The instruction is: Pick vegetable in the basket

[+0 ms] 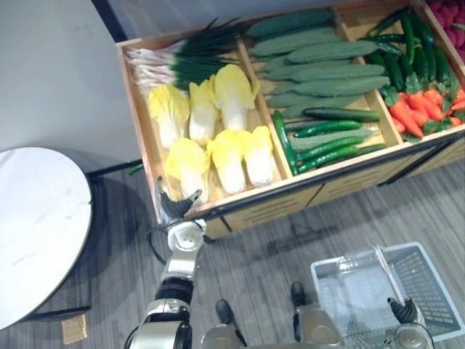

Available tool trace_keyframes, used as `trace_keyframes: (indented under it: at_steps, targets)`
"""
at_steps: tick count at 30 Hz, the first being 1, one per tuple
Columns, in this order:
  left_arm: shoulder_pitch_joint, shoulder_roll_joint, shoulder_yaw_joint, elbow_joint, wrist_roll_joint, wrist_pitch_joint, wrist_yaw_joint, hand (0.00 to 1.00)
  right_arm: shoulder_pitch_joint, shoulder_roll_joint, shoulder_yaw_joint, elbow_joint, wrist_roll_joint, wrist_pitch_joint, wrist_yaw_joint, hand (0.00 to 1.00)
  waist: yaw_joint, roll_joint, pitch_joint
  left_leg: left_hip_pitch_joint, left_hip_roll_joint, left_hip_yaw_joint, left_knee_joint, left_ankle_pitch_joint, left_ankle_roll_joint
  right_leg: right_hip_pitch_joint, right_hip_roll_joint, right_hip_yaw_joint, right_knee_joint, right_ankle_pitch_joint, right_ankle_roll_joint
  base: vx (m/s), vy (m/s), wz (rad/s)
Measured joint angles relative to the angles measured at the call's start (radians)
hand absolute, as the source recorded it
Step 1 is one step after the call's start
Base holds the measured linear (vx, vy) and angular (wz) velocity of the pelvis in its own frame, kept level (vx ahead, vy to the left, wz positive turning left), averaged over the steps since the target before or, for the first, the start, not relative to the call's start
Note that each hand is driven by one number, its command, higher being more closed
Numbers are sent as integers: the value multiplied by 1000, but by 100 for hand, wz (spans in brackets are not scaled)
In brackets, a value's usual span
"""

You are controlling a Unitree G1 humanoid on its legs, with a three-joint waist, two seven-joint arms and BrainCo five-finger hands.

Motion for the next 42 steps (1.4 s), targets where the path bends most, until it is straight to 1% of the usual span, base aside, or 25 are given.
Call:
trace_keyframes:
  at_steps: [6,8,9,12,17,20,23,25,26,27,28,33,36,42]
  targets:
    - [-36,0,10,74,-1,4,0,0,-17,1,0,0,8,0,-2,100,1,1,9,-21,4,22,0,1,-2,-31,7,15,2,4,-3,25,-13,-8]
    - [-46,1,13,82,0,7,9,0,-24,1,0,0,8,0,-2,100,2,0,10,-22,6,29,0,1,-2,-41,10,26,3,5,-4,36,-20,-17]
    - [-74,1,23,105,0,7,17,0,-30,2,0,0,28,0,-2,100,1,2,16,-26,8,33,0,2,-4,-47,13,29,3,6,-5,37,-27,-12]
    - [-103,1,40,132,1,11,18,0,-36,2,1,0,34,0,-3,100,1,2,23,-29,12,41,0,4,-6,-54,18,33,4,8,-7,21,-22,-8]
    - [-165,25,74,216,74,37,29,0,-52,2,5,0,35,-5,-5,100,0,4,33,-36,15,64,0,4,-8,-79,23,56,13,11,-8,19,-14,-15]
    - [-185,41,82,254,117,66,31,0,-54,1,11,1,36,-16,-6,100,-1,3,34,-37,15,81,0,4,-8,-93,22,72,19,12,-7,24,-5,-15]
    - [-187,44,88,265,149,77,33,0,-60,-7,33,4,37,-16,-7,100,-4,3,34,-37,14,85,0,4,-8,-96,22,77,20,13,-6,12,-12,-7]
    - [-195,46,88,268,169,95,31,0,-67,-9,44,7,37,-19,-7,100,-4,1,35,-37,14,85,0,4,-9,-97,22,78,20,15,-5,0,0,0]
    - [-201,48,88,281,195,105,28,0,-73,-12,52,11,37,-25,-7,100,-4,-1,37,-37,14,86,0,3,-9,-98,22,79,20,16,-6,0,0,0]
    - [-205,50,87,287,201,108,27,0,-74,-14,57,12,37,-27,-7,100,-4,-2,37,-37,14,86,0,3,-9,-99,22,80,20,17,-5,-7,-11,-3]
    - [-213,53,87,298,223,113,25,100,-79,-17,70,15,37,-34,-6,100,-4,-4,38,-37,14,89,0,3,-10,-100,22,82,19,19,-5,-5,-9,-5]
    - [-216,86,85,305,259,119,20,100,-94,-19,92,14,36,-43,-6,100,0,-6,40,-38,14,106,0,2,-10,-109,23,91,17,27,-4,-3,-10,-7]
    - [-216,94,80,314,274,119,19,100,-96,-37,118,13,36,-46,-4,100,0,-6,40,-38,14,107,0,2,-10,-106,20,94,8,33,-3,6,-7,-2]
    - [-219,114,68,332,274,115,16,100,-104,-38,119,13,35,-46,-4,100,-1,-6,40,-37,13,107,0,2,-10,-102,19,96,2,37,-2,10,-5,0]
